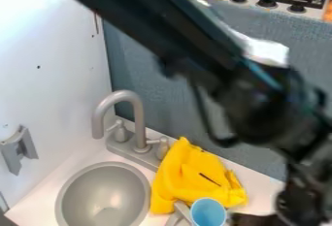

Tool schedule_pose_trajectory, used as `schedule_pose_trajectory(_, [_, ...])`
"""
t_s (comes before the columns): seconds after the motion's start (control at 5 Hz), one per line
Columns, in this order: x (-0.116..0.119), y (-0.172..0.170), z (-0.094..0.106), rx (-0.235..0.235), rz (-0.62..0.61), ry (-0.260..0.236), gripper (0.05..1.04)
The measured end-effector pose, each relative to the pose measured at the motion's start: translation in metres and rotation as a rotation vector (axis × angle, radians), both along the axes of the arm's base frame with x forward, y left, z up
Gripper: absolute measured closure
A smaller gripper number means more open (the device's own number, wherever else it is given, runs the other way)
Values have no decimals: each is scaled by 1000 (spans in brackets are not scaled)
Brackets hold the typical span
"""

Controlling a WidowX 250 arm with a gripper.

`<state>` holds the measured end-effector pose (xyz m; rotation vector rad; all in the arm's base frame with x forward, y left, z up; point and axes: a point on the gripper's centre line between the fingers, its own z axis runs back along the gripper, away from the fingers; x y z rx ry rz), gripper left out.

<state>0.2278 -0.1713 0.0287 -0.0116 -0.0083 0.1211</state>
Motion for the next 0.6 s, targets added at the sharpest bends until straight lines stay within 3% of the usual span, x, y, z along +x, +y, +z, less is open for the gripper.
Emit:
schedule_pose_trajectory(0.2, [5, 19, 0, -11, -68, 56, 87])
schedule_pose_trajectory(0.6, [5, 19, 0, -12, -72, 60, 87])
